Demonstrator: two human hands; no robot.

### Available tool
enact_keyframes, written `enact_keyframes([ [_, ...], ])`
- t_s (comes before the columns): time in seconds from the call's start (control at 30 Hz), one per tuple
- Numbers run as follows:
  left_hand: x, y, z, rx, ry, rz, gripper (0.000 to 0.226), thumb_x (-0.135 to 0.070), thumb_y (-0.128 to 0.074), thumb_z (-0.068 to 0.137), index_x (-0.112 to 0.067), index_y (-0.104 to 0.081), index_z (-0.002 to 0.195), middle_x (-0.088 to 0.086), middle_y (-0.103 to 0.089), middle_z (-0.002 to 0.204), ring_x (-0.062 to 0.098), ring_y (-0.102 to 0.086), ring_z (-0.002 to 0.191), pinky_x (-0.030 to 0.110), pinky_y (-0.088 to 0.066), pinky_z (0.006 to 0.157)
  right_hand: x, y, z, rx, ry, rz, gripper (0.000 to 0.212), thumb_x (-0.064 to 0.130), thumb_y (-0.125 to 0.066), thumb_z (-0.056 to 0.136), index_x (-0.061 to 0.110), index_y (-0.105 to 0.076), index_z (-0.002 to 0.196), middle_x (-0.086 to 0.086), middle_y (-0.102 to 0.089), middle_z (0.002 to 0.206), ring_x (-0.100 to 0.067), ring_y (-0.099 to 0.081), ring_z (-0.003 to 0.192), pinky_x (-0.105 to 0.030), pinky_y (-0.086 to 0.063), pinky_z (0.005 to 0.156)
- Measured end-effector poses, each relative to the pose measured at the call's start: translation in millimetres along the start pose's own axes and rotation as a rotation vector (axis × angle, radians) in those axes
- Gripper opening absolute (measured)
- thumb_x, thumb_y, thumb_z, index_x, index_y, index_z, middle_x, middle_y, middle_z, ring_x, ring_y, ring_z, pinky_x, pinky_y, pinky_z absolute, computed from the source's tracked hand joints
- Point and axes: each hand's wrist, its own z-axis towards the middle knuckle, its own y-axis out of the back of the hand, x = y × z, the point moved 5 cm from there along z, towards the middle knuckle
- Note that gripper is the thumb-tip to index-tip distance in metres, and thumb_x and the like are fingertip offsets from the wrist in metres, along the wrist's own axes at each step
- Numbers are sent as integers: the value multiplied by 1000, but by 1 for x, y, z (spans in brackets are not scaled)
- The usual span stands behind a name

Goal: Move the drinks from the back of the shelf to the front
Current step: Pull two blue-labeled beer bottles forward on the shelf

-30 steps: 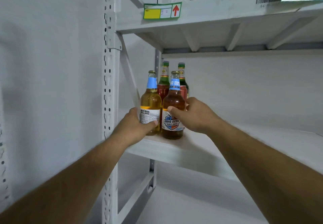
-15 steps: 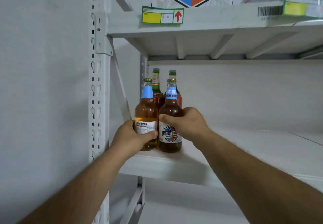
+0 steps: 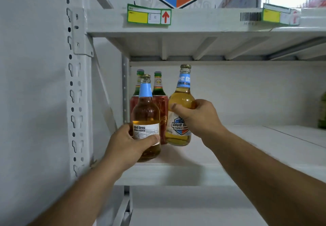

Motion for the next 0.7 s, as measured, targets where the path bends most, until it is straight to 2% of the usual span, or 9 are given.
enact_keyframes([
  [0.07,-5,-13,-4,55,-8,-27,45,-35,-94,67,-28,-76,107,-9,-81,95,13,-78,88,37,-63,82,3,22,-8,-33,1,12,36,44,-81,76,26,-58,96,3,-73,92,-12,-73,78,-27,-58,64],
  [0.13,-11,-30,-9,100,-23,-43,42,-33,-94,70,-29,-75,106,-10,-80,96,11,-77,88,32,-60,78,2,45,-16,-72,-5,-5,40,43,-81,77,22,-59,104,2,-73,93,-13,-74,78,-28,-59,65],
  [0.2,-17,-48,-14,141,-40,-78,41,-32,-94,70,-27,-76,107,-9,-80,97,13,-77,89,31,-59,78,1,69,-25,-110,-8,-31,37,42,-82,76,24,-60,100,3,-74,91,-12,-74,76,-28,-59,65],
  [0.3,-28,-80,-23,213,-49,-115,44,-34,-94,68,-25,-77,108,-8,-81,98,15,-78,90,37,-62,85,0,106,-39,-160,-17,-68,32,42,-81,77,27,-58,92,5,-74,86,-10,-74,72,-24,-57,59],
  [0.47,-56,-138,-48,309,-76,-132,44,-35,-95,67,-24,-77,105,-7,-81,95,14,-78,88,37,-63,84,3,172,-64,-249,-47,-117,39,41,-82,77,22,-59,102,2,-74,91,-13,-75,78,-30,-59,67],
  [0.57,-75,-175,-69,365,-100,-148,47,-37,-95,67,-24,-75,108,-8,-80,98,15,-77,91,37,-63,85,8,215,-81,-286,-41,-131,32,39,-81,77,25,-59,95,2,-75,90,-12,-75,76,-28,-58,64],
  [0.7,-103,-223,-100,426,-101,-182,51,-40,-94,66,-24,-74,111,-6,-80,101,17,-77,92,41,-63,88,13,274,-102,-320,-47,-156,35,39,-81,78,22,-61,101,3,-75,89,-10,-75,74,-25,-57,60],
])
